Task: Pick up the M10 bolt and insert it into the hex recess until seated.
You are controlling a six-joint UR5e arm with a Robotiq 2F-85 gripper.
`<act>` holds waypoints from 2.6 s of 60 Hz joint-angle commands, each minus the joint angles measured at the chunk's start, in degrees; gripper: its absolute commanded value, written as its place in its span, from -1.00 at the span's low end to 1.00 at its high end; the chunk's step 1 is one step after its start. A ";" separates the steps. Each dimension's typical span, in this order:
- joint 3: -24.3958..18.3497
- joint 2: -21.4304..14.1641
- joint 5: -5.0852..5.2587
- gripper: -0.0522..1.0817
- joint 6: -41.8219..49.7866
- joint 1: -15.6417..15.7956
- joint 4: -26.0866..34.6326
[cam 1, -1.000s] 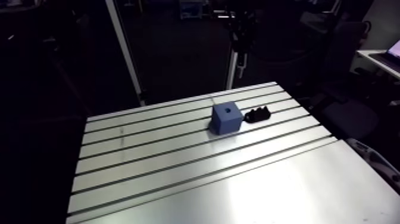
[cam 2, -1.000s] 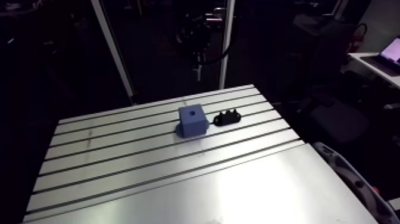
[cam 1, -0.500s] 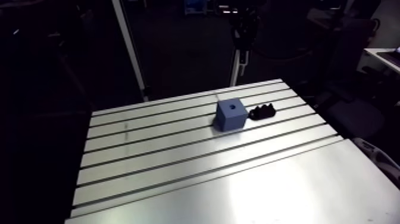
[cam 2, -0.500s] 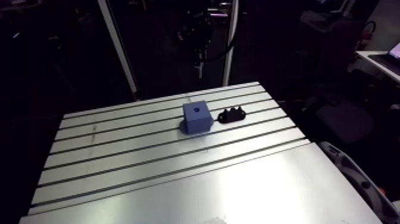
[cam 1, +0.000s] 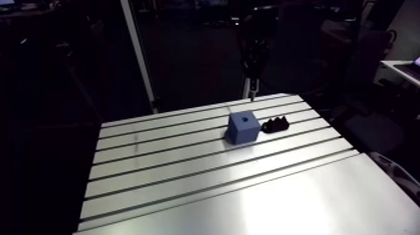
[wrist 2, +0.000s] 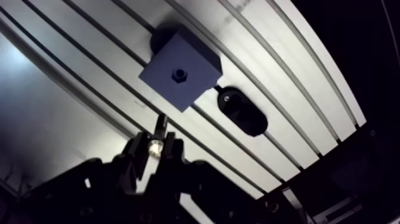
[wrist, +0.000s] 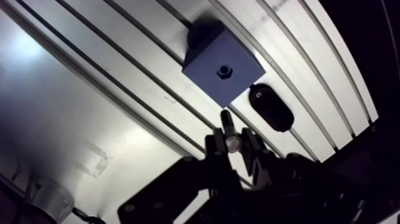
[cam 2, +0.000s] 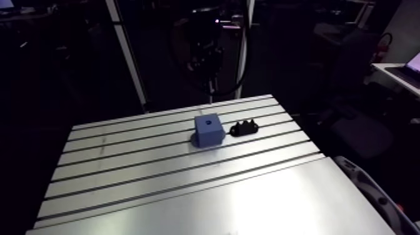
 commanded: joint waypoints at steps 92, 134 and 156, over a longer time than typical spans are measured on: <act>2.15 6.11 -1.07 0.99 1.04 1.38 -7.36; 2.66 6.11 -1.07 0.99 1.12 1.38 -7.19; 2.75 6.11 -1.07 0.99 0.94 1.30 -7.19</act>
